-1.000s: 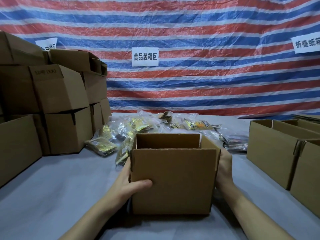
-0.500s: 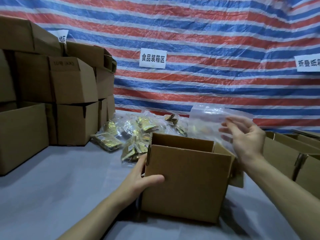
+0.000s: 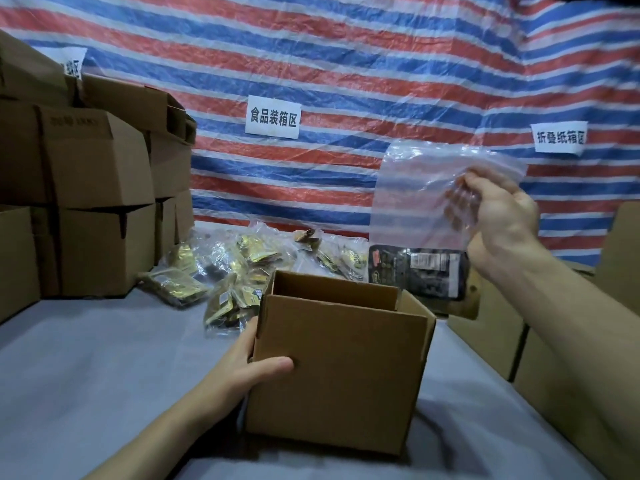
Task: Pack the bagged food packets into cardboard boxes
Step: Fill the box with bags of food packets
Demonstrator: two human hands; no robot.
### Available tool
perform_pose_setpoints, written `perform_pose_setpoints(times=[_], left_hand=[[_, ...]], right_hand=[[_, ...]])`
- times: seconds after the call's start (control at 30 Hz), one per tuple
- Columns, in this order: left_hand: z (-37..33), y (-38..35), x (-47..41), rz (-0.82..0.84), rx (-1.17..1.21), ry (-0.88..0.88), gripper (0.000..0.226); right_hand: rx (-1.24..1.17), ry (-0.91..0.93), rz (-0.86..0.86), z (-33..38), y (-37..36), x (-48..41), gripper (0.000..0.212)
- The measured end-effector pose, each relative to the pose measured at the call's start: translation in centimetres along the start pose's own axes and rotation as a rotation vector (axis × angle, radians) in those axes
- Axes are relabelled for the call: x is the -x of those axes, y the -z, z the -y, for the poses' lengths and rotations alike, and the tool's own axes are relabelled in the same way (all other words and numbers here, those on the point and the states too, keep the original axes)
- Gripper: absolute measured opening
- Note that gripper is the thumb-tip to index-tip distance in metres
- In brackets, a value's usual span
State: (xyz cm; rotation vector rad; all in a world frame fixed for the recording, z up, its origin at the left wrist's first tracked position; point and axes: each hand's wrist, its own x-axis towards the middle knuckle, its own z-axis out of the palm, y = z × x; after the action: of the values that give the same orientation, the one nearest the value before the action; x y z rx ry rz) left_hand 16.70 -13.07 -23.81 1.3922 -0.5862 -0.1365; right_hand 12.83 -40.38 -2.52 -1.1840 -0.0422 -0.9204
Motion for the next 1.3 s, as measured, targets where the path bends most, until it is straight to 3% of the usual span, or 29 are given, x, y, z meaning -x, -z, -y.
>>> perform_pose_setpoints(times=[0.1, 0.3, 0.5, 0.57, 0.7, 0.87, 1.07, 1.3], left_hand=[[0.0, -0.1, 0.0, -0.013, -0.003, -0.001, 0.116], [-0.1, -0.2, 0.1, -0.004, 0.008, 0.006, 0.113], [-0.2, -0.3, 0.2, -0.019, -0.016, 0.004, 0.115], [-0.1, -0.3, 0.3, -0.012, -0.033, 0.003, 0.111], [0.2, -0.3, 0.3, 0.002, -0.033, -0.005, 0.090], [0.1, -0.4, 0.4, -0.003, -0.045, -0.008, 0.087], [0.2, -0.3, 0.3, -0.016, -0.038, -0.005, 0.088], [0.6, -0.1, 0.2, -0.057, -0.091, -0.022, 0.088]], right_hand=[[-0.082, -0.034, -0.001, 1.6, -0.6, -0.5, 0.011], [-0.251, -0.115, 0.065, 3.8, -1.8, -1.3, 0.034], [-0.323, -0.270, 0.175, 3.1, -3.7, 0.4, 0.011], [-0.318, -0.298, 0.201, 2.2, -4.0, 1.4, 0.013], [-0.154, -0.274, 0.360, -1.0, -4.0, 4.3, 0.016], [0.121, -0.271, 0.551, -3.7, -2.7, 6.7, 0.024], [0.630, -0.240, 0.839, -2.4, -0.8, 5.7, 0.005], [0.576, -0.344, 0.970, -0.8, 2.0, 3.8, 0.021]])
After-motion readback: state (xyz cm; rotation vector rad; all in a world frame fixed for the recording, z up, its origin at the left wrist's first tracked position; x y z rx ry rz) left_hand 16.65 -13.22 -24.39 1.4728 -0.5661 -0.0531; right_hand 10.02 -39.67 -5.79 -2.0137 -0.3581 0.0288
